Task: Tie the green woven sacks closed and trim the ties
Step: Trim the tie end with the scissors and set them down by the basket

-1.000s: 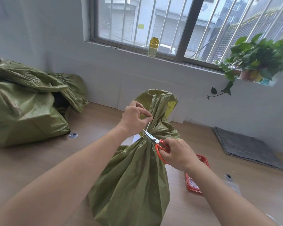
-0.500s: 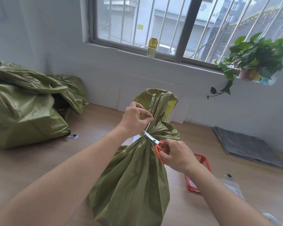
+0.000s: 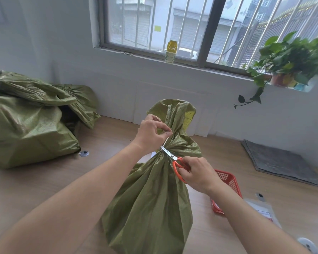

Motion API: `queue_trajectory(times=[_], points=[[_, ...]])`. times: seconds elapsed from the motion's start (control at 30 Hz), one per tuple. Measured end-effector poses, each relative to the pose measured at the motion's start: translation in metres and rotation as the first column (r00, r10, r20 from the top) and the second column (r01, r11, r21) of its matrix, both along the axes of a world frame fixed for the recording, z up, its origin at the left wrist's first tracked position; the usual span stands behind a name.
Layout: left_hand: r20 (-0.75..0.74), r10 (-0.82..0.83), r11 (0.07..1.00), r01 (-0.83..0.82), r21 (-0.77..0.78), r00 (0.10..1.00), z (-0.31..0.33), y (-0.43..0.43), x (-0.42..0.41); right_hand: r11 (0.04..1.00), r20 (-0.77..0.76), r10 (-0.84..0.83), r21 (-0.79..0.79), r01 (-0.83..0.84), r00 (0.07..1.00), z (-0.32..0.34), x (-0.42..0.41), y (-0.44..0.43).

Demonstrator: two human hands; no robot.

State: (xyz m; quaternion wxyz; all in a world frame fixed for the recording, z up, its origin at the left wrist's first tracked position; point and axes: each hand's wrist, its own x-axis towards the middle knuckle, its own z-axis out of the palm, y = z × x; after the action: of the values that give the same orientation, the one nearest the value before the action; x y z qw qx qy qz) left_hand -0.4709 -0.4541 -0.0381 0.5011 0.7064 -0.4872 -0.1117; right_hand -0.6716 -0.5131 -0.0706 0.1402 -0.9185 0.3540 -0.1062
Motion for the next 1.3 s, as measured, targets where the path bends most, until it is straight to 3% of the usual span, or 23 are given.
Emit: queue_trajectory(times=[0.27, 0.6, 0.97, 1.3], points=[[-0.003, 0.043, 0.999, -0.043, -0.01, 0.999, 0.001, -0.004, 0.001, 1.0, 0.006, -0.02, 0.002, 0.02, 1.0, 0.002, 0.001, 0.001], [-0.117, 0.062, 0.996, -0.069, -0.057, 0.991, 0.005, -0.008, 0.002, 0.995, -0.017, -0.092, 0.028, 0.092, 0.996, -0.002, 0.003, -0.006], [-0.165, -0.026, 0.999, 0.018, -0.05, 0.986, -0.001, -0.029, -0.012, 0.922, 0.137, -0.354, 0.217, 0.32, 0.925, -0.022, -0.011, -0.012], [-0.148, -0.157, 0.986, 0.164, 0.035, 0.976, -0.033, -0.081, -0.099, 0.812, 0.178, -0.53, 0.388, 0.436, 0.829, -0.066, -0.083, -0.022]])
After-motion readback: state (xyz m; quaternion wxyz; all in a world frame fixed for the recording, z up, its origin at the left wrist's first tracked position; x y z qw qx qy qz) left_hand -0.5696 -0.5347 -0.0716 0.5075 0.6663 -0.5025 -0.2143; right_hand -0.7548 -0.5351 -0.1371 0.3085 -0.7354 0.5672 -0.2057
